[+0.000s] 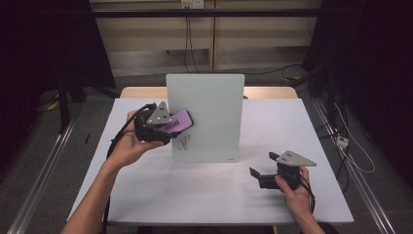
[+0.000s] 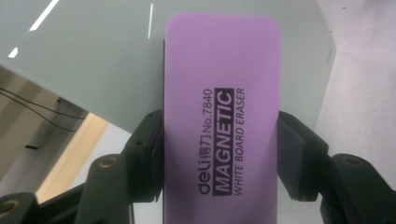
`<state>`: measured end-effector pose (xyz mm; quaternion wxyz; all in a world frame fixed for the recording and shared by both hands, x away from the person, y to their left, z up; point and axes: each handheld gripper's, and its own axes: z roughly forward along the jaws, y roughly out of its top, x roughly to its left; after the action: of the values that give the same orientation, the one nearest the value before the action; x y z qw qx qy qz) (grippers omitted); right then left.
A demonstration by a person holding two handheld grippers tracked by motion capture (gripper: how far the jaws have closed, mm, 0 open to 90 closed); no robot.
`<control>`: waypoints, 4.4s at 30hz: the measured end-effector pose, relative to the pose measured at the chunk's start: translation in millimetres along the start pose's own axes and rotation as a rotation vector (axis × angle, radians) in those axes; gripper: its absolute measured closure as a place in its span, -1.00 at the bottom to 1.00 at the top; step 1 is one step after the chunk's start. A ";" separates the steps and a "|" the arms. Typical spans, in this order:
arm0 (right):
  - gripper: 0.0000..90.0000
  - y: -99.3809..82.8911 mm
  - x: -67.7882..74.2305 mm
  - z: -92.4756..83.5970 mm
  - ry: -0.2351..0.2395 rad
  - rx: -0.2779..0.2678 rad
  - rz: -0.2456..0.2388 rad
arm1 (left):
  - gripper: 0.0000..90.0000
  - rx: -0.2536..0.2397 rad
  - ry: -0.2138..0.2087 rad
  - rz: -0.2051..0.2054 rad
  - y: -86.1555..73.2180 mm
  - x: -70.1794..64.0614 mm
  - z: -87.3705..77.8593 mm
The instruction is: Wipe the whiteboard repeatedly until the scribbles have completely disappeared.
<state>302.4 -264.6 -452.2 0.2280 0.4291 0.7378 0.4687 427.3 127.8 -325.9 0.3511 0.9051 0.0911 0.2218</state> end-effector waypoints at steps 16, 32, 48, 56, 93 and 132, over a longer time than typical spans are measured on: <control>-0.85 -0.1 0.5 -0.5 -0.002 -0.001 0.003 | -0.09 0.050 -0.036 0.028 -4.3 -18.2 18.7; -0.85 0.1 0.9 -0.3 0.001 -0.001 0.000 | -0.09 0.127 -0.123 0.067 -13.1 -42.3 43.5; -0.85 -0.3 0.2 -1.4 -0.001 -0.003 0.001 | -0.09 0.161 -0.186 0.072 -19.4 -50.8 53.5; -0.85 -0.1 0.4 -0.8 -0.001 -0.001 0.001 | -0.09 0.087 -0.128 0.018 -12.8 -28.0 32.6; -0.85 -0.1 3.8 -0.3 0.009 0.002 -0.002 | -0.09 0.234 -0.231 0.148 -28.3 -69.3 71.6; -0.85 -0.3 3.3 -1.3 0.007 -0.001 -0.003 | -0.09 0.253 -0.232 0.032 -36.7 -46.2 50.5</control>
<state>299.6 -262.6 -451.7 0.2262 0.4259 0.7392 0.4701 409.5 110.0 -399.4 0.2392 0.9629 0.0630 0.1083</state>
